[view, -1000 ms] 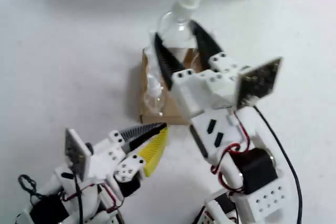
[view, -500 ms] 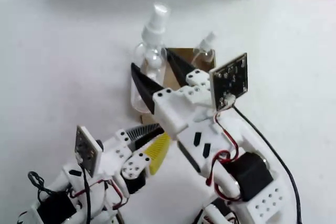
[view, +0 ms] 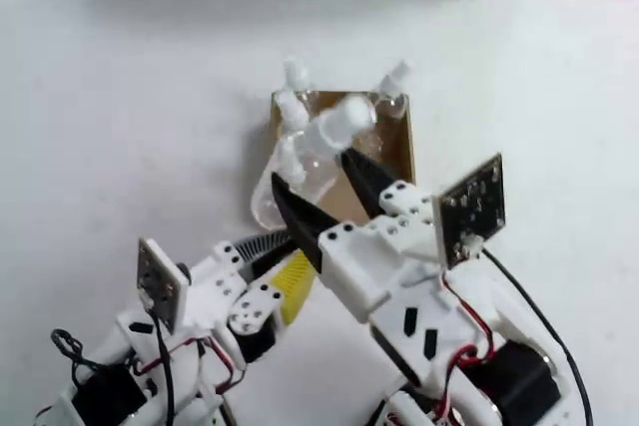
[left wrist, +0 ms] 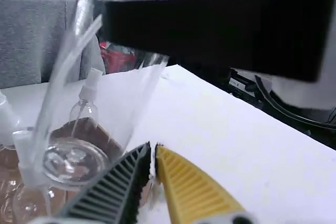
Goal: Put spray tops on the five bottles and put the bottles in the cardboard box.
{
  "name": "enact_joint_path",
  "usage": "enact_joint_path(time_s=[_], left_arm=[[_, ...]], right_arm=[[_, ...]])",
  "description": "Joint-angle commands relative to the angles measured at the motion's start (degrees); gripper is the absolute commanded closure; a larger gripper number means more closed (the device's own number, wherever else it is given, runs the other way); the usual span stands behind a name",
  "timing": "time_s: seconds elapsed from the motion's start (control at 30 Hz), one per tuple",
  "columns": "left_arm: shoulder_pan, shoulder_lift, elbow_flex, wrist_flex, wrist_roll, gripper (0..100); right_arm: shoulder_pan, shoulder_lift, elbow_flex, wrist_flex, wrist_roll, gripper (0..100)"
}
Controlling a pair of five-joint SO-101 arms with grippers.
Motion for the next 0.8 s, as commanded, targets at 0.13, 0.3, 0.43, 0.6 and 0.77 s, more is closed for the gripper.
enact_joint_path(time_s=[0.13,0.3,0.43,0.6,0.77], left_arm=[[-2.2,0.0,0.2,-1.8,0.3,98],[-4.0,0.0,0.2,3.6,0.2,98],[-11.1,0.0,0.2,8.8,-2.1,98],[-26.0,0.0,0.6,14.7,-14.0,98],[-37.3,0.0,6.6,14.9,-20.8,98]], right_arm=[[-0.8,-2.2,-1.0,2.5,0.0,98.4],[3.2,-2.1,-0.8,2.7,3.0,98.4],[10.2,-2.0,-0.8,2.6,4.1,98.4],[16.5,0.6,-0.7,2.9,4.1,98.4],[22.5,7.3,-0.7,2.9,4.1,98.4]])
